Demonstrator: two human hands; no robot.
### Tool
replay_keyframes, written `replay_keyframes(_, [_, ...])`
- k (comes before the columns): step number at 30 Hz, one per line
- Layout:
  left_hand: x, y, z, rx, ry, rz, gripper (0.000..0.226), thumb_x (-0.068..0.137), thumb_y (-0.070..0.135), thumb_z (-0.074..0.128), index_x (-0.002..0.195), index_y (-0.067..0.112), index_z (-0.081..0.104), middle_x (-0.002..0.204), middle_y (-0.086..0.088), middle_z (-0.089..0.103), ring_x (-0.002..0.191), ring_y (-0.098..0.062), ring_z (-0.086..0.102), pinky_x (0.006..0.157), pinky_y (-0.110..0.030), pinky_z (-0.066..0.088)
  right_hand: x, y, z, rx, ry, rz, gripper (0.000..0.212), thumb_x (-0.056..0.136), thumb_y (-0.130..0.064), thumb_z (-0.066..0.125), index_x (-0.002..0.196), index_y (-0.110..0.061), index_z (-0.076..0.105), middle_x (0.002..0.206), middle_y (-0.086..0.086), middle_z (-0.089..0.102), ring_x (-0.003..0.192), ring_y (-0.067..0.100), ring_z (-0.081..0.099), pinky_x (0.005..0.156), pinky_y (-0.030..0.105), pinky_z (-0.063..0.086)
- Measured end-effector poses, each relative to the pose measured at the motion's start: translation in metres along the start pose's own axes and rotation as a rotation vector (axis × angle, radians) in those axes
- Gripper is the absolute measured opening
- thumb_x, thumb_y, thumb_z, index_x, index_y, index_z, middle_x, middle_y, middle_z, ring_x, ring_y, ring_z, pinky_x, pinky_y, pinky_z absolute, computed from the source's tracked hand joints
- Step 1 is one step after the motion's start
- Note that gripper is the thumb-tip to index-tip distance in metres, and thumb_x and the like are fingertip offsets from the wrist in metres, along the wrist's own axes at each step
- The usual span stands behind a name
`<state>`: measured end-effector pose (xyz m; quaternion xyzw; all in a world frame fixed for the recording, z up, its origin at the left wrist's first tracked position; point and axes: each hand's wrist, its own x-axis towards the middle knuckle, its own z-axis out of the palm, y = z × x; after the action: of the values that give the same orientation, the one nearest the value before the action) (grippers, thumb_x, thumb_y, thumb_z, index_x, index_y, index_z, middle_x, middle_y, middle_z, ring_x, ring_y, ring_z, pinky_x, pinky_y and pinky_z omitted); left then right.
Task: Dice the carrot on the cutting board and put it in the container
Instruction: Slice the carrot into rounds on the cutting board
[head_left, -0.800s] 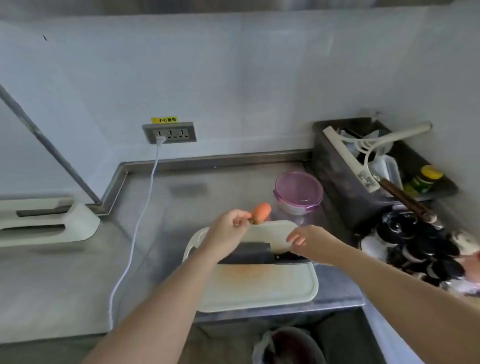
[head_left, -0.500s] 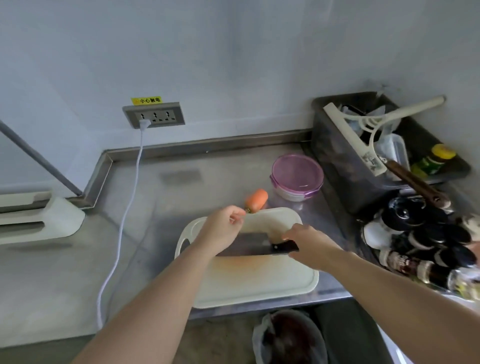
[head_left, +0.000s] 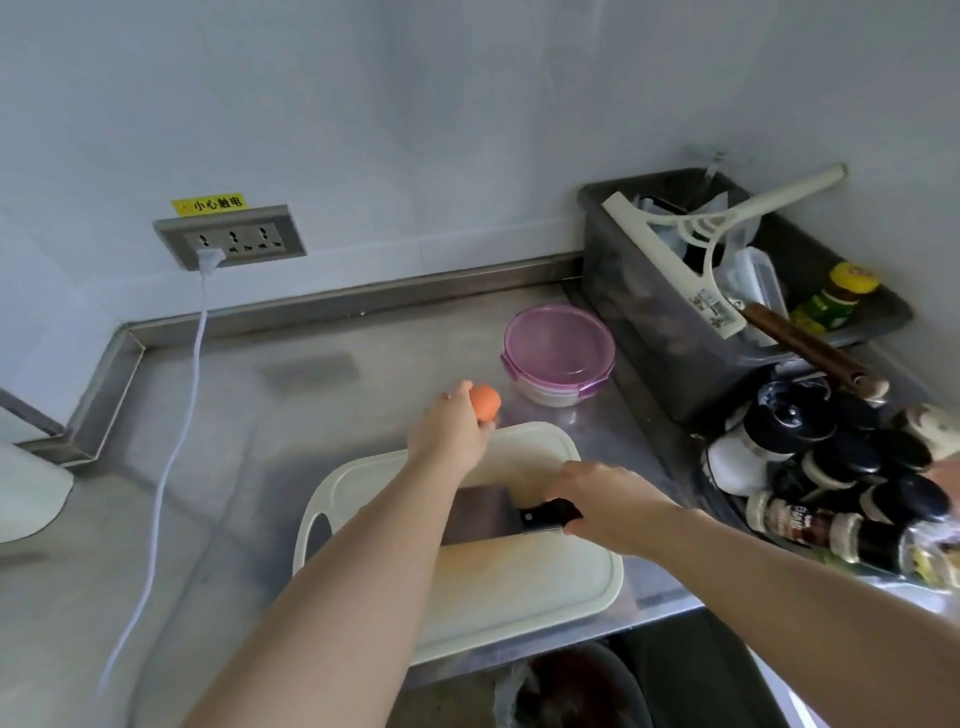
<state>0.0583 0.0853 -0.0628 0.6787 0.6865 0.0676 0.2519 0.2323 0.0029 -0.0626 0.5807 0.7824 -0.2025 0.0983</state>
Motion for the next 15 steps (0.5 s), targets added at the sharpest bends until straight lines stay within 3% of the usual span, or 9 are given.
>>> replay_keyframes(6, [0.002, -0.006, 0.002, -0.038, 0.026, -0.007, 0.057, 0.092, 0.029, 0.056, 0.143, 0.018, 0.032, 0.131, -0.011, 0.053, 0.118, -0.032, 0.053, 0.091, -0.039, 0.043, -0.001, 0.006, -0.001, -0.007, 0.006, 0.015, 0.040, 0.089, -0.017, 0.058, 0.127, -0.031, 0.058, 0.124, -0.003, 0.057, 0.102, 0.022, 0.057, 0.083, 0.030, 0.048])
replay_keyframes(12, [-0.012, -0.015, -0.019, -0.316, 0.077, -0.114, 0.068, 0.086, 0.024, 0.061, 0.145, 0.021, 0.028, 0.133, -0.009, 0.052, 0.117, -0.030, 0.053, 0.089, -0.033, 0.041, -0.004, -0.002, -0.001, -0.079, 0.017, 0.018, 0.031, 0.093, -0.021, 0.056, 0.123, -0.023, 0.058, 0.120, 0.000, 0.057, 0.098, 0.021, 0.057, 0.073, 0.026, 0.041])
replay_keyframes(15, [-0.023, -0.025, -0.035, -0.437, 0.047, -0.134, 0.072, 0.083, 0.024, 0.063, 0.145, 0.023, 0.026, 0.126, -0.007, 0.054, 0.107, -0.028, 0.056, 0.083, -0.031, 0.041, -0.006, -0.010, -0.002, -0.140, -0.019, 0.002, 0.035, 0.095, -0.024, 0.056, 0.130, -0.023, 0.054, 0.126, 0.000, 0.052, 0.107, 0.023, 0.053, 0.085, 0.031, 0.046])
